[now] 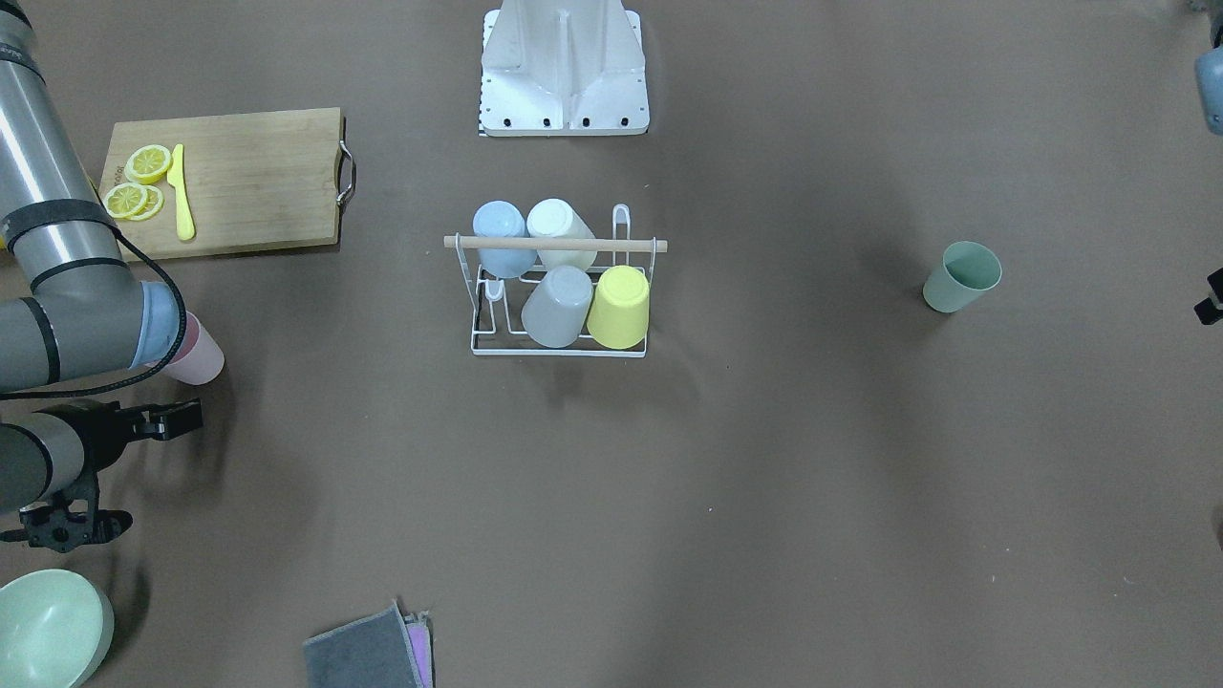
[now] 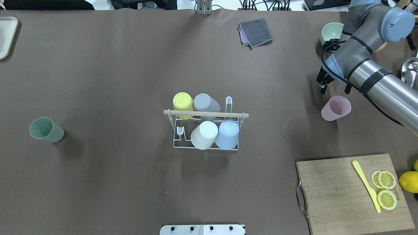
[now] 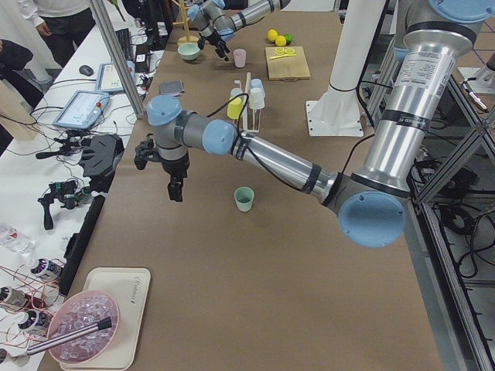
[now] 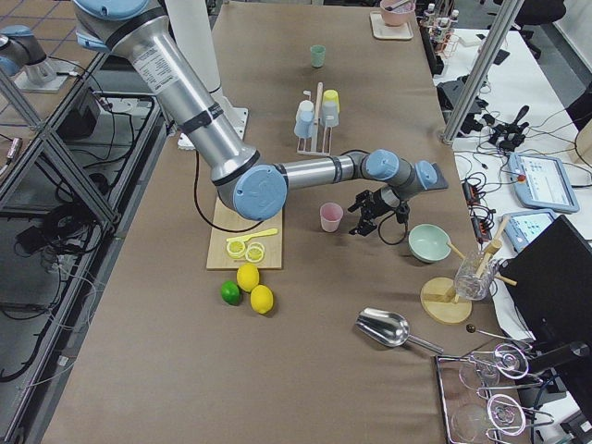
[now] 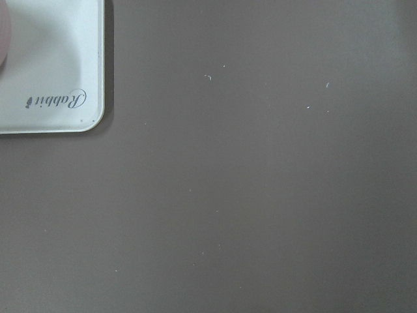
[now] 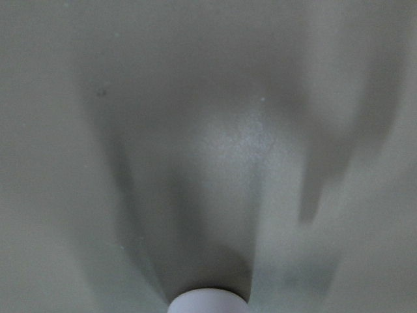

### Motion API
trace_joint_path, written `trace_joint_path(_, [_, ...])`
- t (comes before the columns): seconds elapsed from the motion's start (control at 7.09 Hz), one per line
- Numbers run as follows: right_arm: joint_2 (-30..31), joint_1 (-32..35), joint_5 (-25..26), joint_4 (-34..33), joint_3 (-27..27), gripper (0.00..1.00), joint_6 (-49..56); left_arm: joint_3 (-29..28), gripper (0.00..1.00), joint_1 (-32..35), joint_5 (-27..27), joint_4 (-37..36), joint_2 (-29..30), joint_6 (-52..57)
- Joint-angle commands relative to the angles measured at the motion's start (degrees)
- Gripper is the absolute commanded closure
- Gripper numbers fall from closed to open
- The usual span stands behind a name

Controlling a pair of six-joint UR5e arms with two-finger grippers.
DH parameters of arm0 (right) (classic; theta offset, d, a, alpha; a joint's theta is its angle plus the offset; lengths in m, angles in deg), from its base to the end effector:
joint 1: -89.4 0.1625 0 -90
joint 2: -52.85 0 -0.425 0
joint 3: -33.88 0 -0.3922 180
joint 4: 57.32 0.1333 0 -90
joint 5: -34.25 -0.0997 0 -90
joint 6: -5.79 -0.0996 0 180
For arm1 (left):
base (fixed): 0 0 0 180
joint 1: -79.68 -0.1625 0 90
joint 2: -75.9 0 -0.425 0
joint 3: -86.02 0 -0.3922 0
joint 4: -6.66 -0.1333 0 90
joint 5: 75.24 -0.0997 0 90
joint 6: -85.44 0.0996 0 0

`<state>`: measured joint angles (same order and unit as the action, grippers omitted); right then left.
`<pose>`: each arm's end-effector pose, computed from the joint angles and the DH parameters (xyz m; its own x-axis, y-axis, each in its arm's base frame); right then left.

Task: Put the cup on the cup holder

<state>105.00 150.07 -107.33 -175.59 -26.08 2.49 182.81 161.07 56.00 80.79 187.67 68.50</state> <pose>-0.3050 -0.6557 0.5376 0.7012 -0.0185 0.7127 0.4193 0.8192 -0.3912 0.0253 -0.6190 0.4209 0.7330 -0.0364 -0.6792 0.0706 0.9972 0.0228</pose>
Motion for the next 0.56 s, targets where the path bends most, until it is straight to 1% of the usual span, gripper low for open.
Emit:
trace_joint_path(0.0, [-0.5, -0.5, -2.4, -3.3, 0.5, 0.01, 1.1, -7.5, 0.03, -1.1, -2.3, -5.1, 7.3, 0.6])
trace_joint_path(0.14, [-0.9, -0.9, -2.4, -4.2, 0.5, 0.01, 1.1, -11.8, 0.03, -3.2, -2.3, -6.4, 8.4, 2.8])
trace_joint_path(0.42, [-0.9, -1.6, -2.4, -7.2, 0.5, 0.01, 3.0, -17.0, 0.03, -5.9, -2.4, -14.0, 11.2, 10.9])
